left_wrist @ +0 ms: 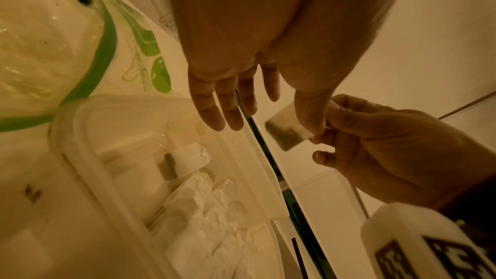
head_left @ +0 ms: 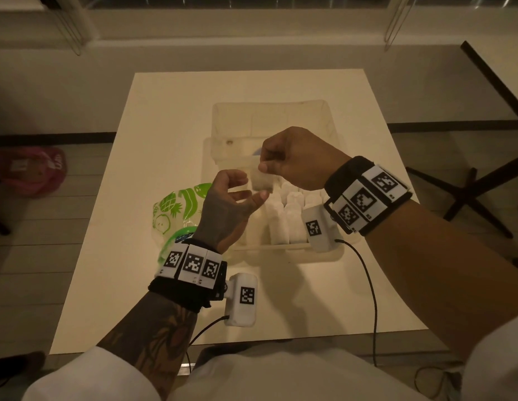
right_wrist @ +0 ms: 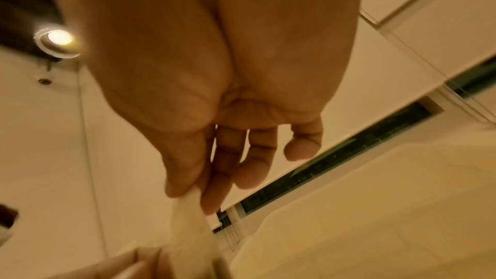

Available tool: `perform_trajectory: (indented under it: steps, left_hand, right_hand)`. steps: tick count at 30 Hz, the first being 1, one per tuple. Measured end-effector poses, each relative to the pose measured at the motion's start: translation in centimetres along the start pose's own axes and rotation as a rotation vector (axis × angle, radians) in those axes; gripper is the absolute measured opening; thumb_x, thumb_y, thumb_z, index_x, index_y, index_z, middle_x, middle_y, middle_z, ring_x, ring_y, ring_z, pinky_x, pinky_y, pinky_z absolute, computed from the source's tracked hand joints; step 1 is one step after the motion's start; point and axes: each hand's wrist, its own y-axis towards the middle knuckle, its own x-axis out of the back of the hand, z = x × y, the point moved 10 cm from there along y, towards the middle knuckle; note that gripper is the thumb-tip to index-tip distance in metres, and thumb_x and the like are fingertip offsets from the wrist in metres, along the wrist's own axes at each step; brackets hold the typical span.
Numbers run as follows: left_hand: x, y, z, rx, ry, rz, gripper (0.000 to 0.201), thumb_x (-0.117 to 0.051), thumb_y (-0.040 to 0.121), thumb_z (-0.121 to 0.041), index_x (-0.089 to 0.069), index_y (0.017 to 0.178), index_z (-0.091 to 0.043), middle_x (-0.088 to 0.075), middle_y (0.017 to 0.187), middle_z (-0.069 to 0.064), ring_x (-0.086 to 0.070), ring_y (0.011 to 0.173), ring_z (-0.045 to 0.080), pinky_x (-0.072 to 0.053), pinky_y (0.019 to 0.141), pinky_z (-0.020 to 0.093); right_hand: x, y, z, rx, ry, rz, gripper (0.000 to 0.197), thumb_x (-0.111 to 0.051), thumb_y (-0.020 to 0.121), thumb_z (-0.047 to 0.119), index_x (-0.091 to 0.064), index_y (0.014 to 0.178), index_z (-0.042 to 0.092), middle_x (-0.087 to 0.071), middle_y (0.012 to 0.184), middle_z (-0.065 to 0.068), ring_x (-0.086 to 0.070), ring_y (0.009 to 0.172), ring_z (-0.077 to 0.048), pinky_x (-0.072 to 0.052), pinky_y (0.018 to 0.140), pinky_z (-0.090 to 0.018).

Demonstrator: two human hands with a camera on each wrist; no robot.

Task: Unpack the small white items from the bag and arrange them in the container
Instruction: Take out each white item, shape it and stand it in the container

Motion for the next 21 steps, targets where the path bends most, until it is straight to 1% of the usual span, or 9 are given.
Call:
perform_trajectory:
  steps: [3,5,6,9,10,12,15,18,21]
  left_hand:
    - [0.1,0.0,-0.8,-0.072,0.039,-0.061,0.030,-0.074,0.083,-0.024,-0.058,0.107,-0.014,-0.068,0.108,0.006,-0.068,0.090,0.018,-0.057,0.071,0.034]
    - [0.3,0.0,-1.0,-0.094,0.041,-0.103,0.019,-0.072,0.086,-0.018,-0.061,0.100,-0.013,-0.070,0.099,0.007,-0.068,0.081,0.014,-0.058,0.064,0.032]
    - [0.3,-0.1,-1.2,-0.102,0.031,-0.120,0.015,-0.072,0.086,-0.017,-0.061,0.096,-0.014,-0.070,0.095,0.008,-0.069,0.080,0.016,-0.059,0.063,0.034]
    - [0.7,-0.4,-1.3,-0.099,-0.047,-0.177,0.019,-0.075,0.082,-0.016,-0.058,0.089,-0.020,-0.071,0.090,0.011,-0.072,0.080,0.023,-0.060,0.062,0.035]
    - [0.8,-0.5,-1.3,-0.093,-0.080,-0.193,0.023,-0.076,0.081,-0.014,-0.057,0.090,-0.020,-0.071,0.090,0.012,-0.072,0.079,0.024,-0.060,0.062,0.035]
    - [1.0,-0.7,-1.4,-0.102,-0.120,-0.212,0.027,-0.078,0.079,-0.012,-0.055,0.090,-0.017,-0.071,0.089,0.017,-0.072,0.079,0.027,-0.060,0.064,0.036]
    - [1.0,-0.9,-1.7,-0.123,-0.131,-0.224,0.020,-0.076,0.080,-0.011,-0.057,0.083,-0.016,-0.070,0.085,0.021,-0.072,0.079,0.032,-0.059,0.065,0.037]
    - [1.0,-1.0,-2.1,-0.143,-0.080,-0.225,0.014,-0.073,0.083,-0.013,-0.060,0.082,-0.018,-0.071,0.084,0.016,-0.072,0.077,0.028,-0.058,0.063,0.034]
    - [0.8,-1.0,-2.7,-0.180,0.035,-0.202,0.007,-0.070,0.087,-0.019,-0.064,0.084,-0.021,-0.072,0.084,0.007,-0.071,0.078,0.024,-0.060,0.064,0.037]
  right_hand:
    - [-0.2,0.1,-0.1,-0.015,0.038,0.018,0.018,-0.062,0.093,0.023,-0.060,0.075,0.027,-0.069,0.103,-0.002,-0.064,0.091,-0.017,-0.052,0.080,-0.031]
    - [-0.3,0.1,-0.2,-0.029,0.052,0.021,0.014,-0.060,0.094,0.023,-0.062,0.081,0.022,-0.068,0.090,0.001,-0.063,0.081,-0.014,-0.051,0.075,-0.029]
    - [-0.3,0.1,-0.2,-0.037,0.056,0.013,0.012,-0.059,0.095,0.022,-0.062,0.084,0.020,-0.065,0.082,0.004,-0.061,0.074,-0.011,-0.050,0.069,-0.025]
    - [0.0,0.1,-0.6,-0.063,0.095,-0.025,0.011,-0.056,0.097,0.022,-0.062,0.091,0.015,-0.062,0.071,0.007,-0.055,0.051,0.003,-0.040,0.050,-0.011]
    - [0.0,0.0,-0.7,-0.072,0.111,-0.033,0.012,-0.055,0.097,0.022,-0.062,0.092,0.014,-0.063,0.070,0.006,-0.053,0.046,0.005,-0.037,0.046,-0.010]
    - [-0.1,0.0,-0.9,-0.082,0.131,-0.041,0.014,-0.054,0.098,0.021,-0.063,0.095,0.012,-0.066,0.070,0.002,-0.053,0.043,0.005,-0.036,0.045,-0.010]
    - [-0.1,-0.1,-1.0,-0.090,0.179,-0.056,0.014,-0.054,0.098,0.020,-0.063,0.095,0.009,-0.068,0.072,-0.002,-0.053,0.042,0.004,-0.035,0.042,-0.007]
    - [-0.2,-0.1,-1.1,-0.088,0.188,-0.055,0.015,-0.054,0.098,0.021,-0.063,0.096,0.009,-0.068,0.072,-0.003,-0.055,0.045,0.003,-0.035,0.044,-0.006]
    - [-0.3,-0.2,-1.0,-0.075,0.175,-0.053,0.014,-0.054,0.098,0.021,-0.063,0.094,0.011,-0.065,0.069,0.001,-0.053,0.044,0.005,-0.034,0.043,-0.005]
